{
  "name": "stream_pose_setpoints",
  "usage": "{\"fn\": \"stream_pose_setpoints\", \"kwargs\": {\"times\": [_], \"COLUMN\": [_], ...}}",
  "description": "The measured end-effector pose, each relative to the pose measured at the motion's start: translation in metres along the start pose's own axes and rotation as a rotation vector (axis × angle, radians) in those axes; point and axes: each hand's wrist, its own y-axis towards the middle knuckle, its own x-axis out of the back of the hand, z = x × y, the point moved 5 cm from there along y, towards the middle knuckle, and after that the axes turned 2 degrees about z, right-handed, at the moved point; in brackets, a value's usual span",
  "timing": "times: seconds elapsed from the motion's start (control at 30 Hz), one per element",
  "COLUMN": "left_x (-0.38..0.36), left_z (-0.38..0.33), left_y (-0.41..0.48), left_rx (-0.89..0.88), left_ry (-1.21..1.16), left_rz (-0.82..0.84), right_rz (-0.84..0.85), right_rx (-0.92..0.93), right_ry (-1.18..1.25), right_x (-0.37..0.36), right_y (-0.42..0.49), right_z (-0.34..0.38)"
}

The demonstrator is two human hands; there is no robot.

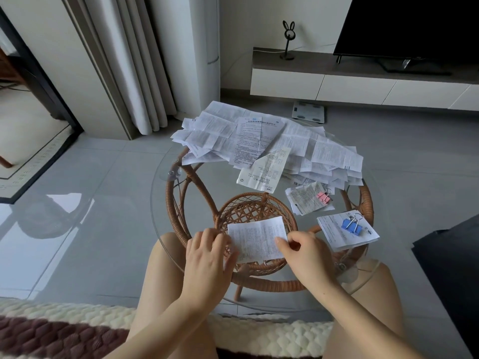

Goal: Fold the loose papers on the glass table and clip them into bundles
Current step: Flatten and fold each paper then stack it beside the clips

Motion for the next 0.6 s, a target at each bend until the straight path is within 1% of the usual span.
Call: {"fn": "stream_pose_setpoints", "kwargs": {"times": [0.07,0.13,0.2,0.3,0.47,0.53,0.6], "left_x": [0.001,-0.003,-0.011,-0.011,-0.008,-0.008,-0.009], "left_z": [-0.01,-0.019,-0.022,-0.022,-0.024,-0.025,-0.022], "left_y": [0.002,0.003,0.003,0.005,0.005,0.006,0.008], "left_rx": [-0.169,-0.321,-0.411,-0.444,-0.462,-0.502,-0.498], "left_ry": [0.037,0.065,0.06,0.043,0.052,0.08,0.051], "left_rz": [0.026,0.117,0.202,0.268,0.29,0.271,0.292], "right_rz": [-0.009,-0.021,-0.023,-0.028,-0.006,0.01,0.037], "right_rx": [0.011,0.035,0.064,0.069,0.046,0.034,0.021], "right_ry": [-0.005,-0.02,-0.032,-0.048,-0.062,-0.068,-0.09], "right_x": [0.001,0.001,0.001,-0.001,-0.005,-0.005,-0.003], "right_y": [-0.001,-0.002,-0.003,-0.003,-0.002,-0.001,0.001], "right_z": [0.001,0.004,0.007,0.008,0.004,0.004,0.004]}}
